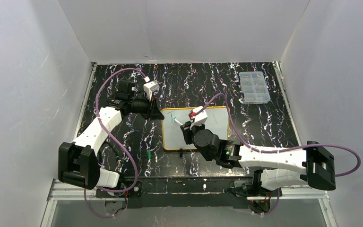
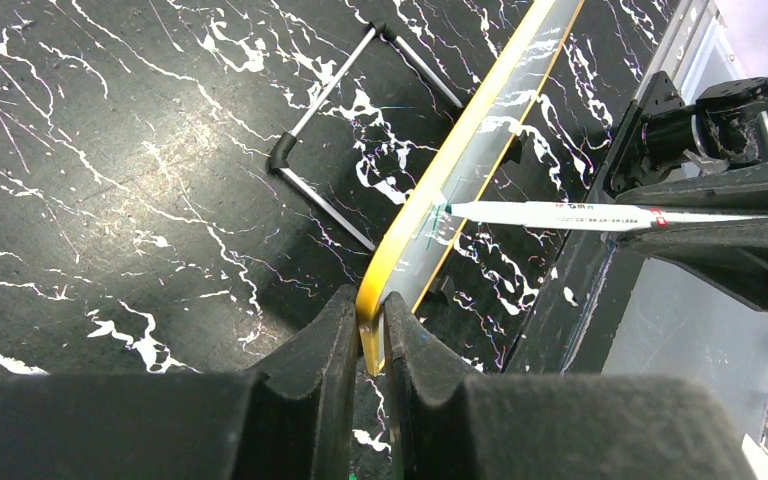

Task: Write a sentence on the whiteboard

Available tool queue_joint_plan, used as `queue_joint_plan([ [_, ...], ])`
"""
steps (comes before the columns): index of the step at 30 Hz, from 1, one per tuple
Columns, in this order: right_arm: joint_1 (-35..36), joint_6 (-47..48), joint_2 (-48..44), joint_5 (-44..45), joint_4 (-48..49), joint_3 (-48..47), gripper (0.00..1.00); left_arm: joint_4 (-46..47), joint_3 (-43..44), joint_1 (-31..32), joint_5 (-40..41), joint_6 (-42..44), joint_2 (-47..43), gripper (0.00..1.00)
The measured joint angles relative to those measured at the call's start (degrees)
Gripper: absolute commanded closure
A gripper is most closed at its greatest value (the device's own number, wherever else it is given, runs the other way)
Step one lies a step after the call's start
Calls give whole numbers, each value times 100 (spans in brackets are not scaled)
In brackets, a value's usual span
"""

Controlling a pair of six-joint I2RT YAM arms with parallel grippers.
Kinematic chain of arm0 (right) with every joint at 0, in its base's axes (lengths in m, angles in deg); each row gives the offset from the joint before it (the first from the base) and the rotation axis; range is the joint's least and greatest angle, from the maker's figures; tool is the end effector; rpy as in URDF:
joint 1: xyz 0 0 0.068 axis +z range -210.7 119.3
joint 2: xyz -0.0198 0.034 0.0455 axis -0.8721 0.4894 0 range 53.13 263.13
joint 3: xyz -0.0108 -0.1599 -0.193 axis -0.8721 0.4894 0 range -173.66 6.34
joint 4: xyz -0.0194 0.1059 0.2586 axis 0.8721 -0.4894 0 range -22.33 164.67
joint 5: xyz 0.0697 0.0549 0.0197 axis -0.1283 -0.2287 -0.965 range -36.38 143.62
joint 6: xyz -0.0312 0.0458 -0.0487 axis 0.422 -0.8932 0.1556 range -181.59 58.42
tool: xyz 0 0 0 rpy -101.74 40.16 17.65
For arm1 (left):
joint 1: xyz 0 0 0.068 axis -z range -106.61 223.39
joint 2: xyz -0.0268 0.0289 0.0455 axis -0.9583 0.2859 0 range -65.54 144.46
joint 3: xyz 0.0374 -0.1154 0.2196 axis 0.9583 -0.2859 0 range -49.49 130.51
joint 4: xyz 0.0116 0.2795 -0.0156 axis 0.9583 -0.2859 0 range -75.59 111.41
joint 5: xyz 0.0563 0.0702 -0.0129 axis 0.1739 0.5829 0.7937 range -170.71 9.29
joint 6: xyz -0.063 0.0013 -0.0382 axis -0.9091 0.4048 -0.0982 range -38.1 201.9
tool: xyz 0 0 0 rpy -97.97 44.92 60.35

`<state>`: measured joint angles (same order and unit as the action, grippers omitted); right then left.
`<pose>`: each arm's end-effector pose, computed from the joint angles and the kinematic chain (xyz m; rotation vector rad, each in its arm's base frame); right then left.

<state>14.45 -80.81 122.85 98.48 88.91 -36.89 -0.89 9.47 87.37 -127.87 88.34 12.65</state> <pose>0.1229 0.2934 0.2504 -0.2903 1.7252 0.5159 0.3066 -0.1228 0.2422 0.8018 2.0540 -1.0062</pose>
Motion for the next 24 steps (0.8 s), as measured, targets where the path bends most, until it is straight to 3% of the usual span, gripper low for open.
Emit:
queue_joint_plan([
  [24, 37, 50, -160, 98, -44, 177, 99, 0, -2, 0, 13, 0, -2, 100],
])
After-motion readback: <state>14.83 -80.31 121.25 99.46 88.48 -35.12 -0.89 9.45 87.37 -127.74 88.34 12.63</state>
